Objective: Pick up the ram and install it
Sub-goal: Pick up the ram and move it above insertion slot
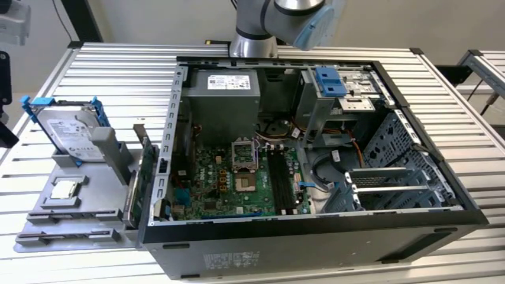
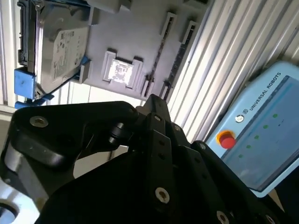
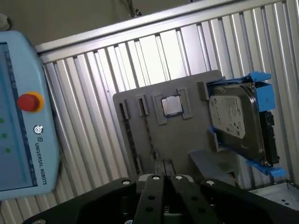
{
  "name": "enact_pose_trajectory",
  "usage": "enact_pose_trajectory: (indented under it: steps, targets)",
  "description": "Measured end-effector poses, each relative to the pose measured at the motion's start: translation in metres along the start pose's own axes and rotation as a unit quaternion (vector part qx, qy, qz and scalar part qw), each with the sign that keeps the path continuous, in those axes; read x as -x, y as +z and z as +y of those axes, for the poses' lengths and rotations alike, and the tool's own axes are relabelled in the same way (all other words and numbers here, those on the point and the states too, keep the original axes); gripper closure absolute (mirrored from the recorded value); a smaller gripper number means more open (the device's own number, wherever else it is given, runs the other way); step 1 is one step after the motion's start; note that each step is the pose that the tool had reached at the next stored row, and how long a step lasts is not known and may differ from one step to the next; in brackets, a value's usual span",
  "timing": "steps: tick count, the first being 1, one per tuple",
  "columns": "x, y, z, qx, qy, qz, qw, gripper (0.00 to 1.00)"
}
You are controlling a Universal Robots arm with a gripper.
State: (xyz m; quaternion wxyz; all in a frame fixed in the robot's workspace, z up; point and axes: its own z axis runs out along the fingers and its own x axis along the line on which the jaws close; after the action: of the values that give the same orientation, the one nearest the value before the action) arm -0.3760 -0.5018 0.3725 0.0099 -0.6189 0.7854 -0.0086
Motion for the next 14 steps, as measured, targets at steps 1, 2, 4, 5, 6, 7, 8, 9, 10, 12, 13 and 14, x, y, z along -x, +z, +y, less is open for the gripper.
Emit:
enact_pose_trajectory:
  steps: [1, 2, 4, 5, 6, 7, 8, 9, 10, 12, 13, 14]
  targets:
    - [0.0000, 0.0003, 0.0000, 0.0001, -0.009, -0.0002, 0.99996, 1.00]
    - [0.0000, 0.0006, 0.0000, 0.0001, -0.018, -0.0004, 0.99983, 1.00]
    - [0.0000, 0.0012, 0.0000, 0.0002, -0.036, -0.0009, 0.99934, 1.00]
    - [0.0000, 0.0015, 0.0000, 0.0003, -0.045, -0.0011, 0.99897, 1.00]
    - [0.0000, 0.0018, 0.0001, 0.0003, -0.053, -0.0013, 0.99858, 1.00]
    - [0.0000, 0.0022, 0.0001, 0.0003, -0.061, -0.0015, 0.99812, 1.00]
    - [-0.0001, 0.0025, 0.0002, 0.0003, -0.068, -0.0017, 0.99770, 1.00]
    - [-0.0001, 0.0030, 0.0003, 0.0003, -0.074, -0.0019, 0.99724, 1.00]
    - [-0.0002, 0.0034, 0.0005, 0.0004, -0.080, -0.0021, 0.99676, 1.00]
    - [-0.0004, 0.0044, 0.0016, 0.0005, -0.091, -0.0023, 0.99583, 1.00]
    - [-0.0006, 0.0050, 0.0025, 0.0005, -0.096, -0.0024, 0.99540, 1.00]
    - [-0.0010, 0.0056, 0.0039, 0.0005, -0.099, -0.0025, 0.99505, 1.00]
